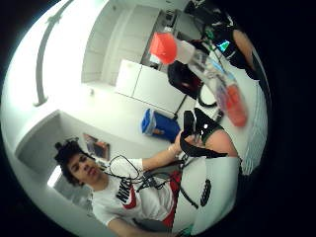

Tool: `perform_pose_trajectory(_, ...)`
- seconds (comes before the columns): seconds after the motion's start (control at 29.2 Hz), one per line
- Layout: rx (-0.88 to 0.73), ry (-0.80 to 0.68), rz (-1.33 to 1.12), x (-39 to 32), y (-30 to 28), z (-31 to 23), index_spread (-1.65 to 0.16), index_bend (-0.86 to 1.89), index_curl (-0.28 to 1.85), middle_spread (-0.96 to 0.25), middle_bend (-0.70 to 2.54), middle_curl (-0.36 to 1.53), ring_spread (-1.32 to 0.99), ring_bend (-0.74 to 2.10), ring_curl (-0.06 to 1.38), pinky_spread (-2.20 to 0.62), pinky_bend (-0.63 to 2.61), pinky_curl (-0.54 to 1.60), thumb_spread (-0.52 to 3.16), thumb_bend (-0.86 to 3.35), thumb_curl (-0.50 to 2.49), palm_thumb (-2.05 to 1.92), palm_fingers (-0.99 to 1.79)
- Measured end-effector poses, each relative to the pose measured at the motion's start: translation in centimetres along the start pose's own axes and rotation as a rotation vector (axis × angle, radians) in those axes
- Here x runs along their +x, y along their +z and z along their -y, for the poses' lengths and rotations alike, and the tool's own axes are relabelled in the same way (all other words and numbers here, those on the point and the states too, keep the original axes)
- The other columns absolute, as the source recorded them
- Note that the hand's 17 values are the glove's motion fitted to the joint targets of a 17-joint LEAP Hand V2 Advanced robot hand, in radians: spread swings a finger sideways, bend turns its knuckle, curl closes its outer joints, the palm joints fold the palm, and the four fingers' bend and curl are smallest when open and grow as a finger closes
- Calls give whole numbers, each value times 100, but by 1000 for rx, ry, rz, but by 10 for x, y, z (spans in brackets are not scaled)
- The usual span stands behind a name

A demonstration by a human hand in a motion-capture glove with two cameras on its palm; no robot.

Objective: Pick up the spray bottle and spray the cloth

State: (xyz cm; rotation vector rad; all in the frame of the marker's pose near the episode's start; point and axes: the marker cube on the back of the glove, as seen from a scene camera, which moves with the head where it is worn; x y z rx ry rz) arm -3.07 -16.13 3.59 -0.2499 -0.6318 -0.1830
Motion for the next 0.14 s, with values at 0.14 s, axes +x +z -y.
perform_pose_trajectory(0.14, 14, 11, -68, 2, -17, -22, -29, 8, 18, -11, 37, 42, -11, 57, 39, 4, 32, 35, 88, -2, 55, 91, 80)
